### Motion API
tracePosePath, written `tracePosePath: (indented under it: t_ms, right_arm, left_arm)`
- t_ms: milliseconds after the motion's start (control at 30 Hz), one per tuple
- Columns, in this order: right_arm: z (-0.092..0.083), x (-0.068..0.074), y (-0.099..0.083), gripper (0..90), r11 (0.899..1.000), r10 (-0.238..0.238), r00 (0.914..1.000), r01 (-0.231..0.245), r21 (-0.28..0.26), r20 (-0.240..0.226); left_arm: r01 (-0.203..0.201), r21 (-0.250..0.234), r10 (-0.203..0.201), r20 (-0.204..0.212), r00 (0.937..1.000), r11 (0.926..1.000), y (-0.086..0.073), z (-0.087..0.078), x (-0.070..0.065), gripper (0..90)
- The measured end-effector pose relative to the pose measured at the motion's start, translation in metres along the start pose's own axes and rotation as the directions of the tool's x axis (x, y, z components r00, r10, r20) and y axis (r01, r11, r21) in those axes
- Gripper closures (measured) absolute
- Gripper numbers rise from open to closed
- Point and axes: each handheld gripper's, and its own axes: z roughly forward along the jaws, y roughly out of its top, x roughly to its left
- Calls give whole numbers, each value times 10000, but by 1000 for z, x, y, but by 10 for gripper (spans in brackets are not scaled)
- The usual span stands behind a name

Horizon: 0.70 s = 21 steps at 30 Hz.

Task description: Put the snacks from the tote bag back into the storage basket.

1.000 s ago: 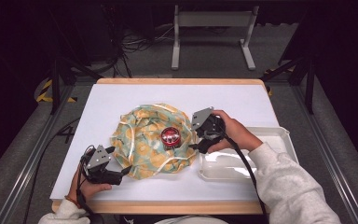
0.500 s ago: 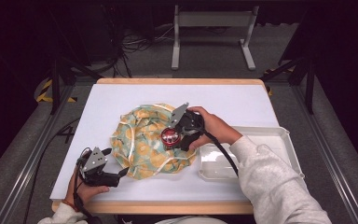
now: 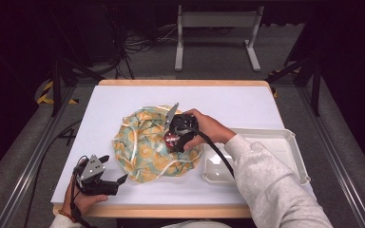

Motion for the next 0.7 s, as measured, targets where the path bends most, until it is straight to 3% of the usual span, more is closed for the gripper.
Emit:
tracePosePath:
  t_ms: [267,533,700]
  right_arm:
    - [-1,1,2,236,9994,-64,10000,64,335,-4]
    - [-4,0,2,238,9992,-36,10000,34,396,56]
    - [-11,1,4,239,9994,-53,9998,46,339,200]
  left_arm:
    - [-54,19,54,-50,10000,10000,-1,-2,0,58]
    - [101,-8,-101,-43,9999,9999,0,0,1,59]
    - [-39,-84,39,16,10000,10000,2,2,2,59]
